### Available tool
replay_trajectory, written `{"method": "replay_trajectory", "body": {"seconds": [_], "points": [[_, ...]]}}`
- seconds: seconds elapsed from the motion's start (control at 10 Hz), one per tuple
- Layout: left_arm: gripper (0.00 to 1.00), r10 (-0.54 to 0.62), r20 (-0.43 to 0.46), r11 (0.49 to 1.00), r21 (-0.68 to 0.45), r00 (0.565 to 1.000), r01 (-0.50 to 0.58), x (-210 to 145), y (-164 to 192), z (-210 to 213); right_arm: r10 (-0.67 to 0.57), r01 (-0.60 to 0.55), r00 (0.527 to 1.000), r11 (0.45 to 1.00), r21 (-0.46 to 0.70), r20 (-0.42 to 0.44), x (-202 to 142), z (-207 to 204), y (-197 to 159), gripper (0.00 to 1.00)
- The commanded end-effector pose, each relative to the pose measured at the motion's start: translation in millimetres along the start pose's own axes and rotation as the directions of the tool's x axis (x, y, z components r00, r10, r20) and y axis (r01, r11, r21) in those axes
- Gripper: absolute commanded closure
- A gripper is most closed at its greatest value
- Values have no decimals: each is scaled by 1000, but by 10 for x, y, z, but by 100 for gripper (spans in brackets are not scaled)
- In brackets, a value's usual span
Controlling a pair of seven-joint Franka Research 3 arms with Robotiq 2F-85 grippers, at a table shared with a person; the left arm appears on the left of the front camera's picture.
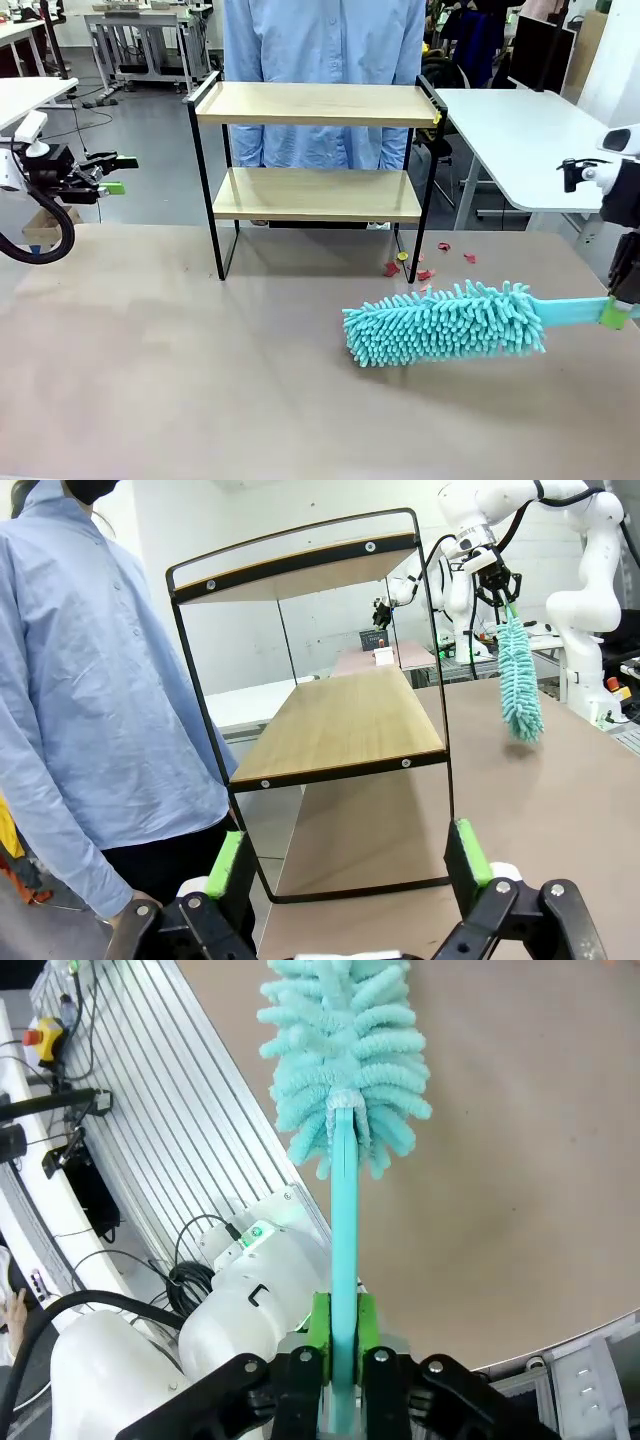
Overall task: Clean the shelf.
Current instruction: Clean the specific section of the Shelf indicated by the human with the Duster, then hand the Duster back to the human.
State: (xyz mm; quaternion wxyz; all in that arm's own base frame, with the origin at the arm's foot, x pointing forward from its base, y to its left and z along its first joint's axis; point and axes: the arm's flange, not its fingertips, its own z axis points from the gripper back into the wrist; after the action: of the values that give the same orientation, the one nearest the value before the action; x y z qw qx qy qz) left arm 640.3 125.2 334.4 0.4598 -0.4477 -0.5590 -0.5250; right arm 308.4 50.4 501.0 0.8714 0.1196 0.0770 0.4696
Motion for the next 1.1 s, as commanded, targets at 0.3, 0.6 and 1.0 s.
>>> {"method": "replay_trajectory", "body": {"seconds": [0.3, 0.6, 1.0], "points": [[0, -10, -3, 1000, 1, 1000, 10, 33, -3, -11, -24, 24, 1000, 1000, -9, -1, 58, 8, 82, 87], [0, -10, -3, 1000, 1, 1000, 10, 33, -3, -11, -24, 24, 1000, 1000, -9, -1, 58, 8, 82, 87], [0, 0, 0, 1000, 0, 1000, 0, 0, 0, 0, 0, 0, 1000, 1000, -8, -9, 51, -6, 54, 87]]}}
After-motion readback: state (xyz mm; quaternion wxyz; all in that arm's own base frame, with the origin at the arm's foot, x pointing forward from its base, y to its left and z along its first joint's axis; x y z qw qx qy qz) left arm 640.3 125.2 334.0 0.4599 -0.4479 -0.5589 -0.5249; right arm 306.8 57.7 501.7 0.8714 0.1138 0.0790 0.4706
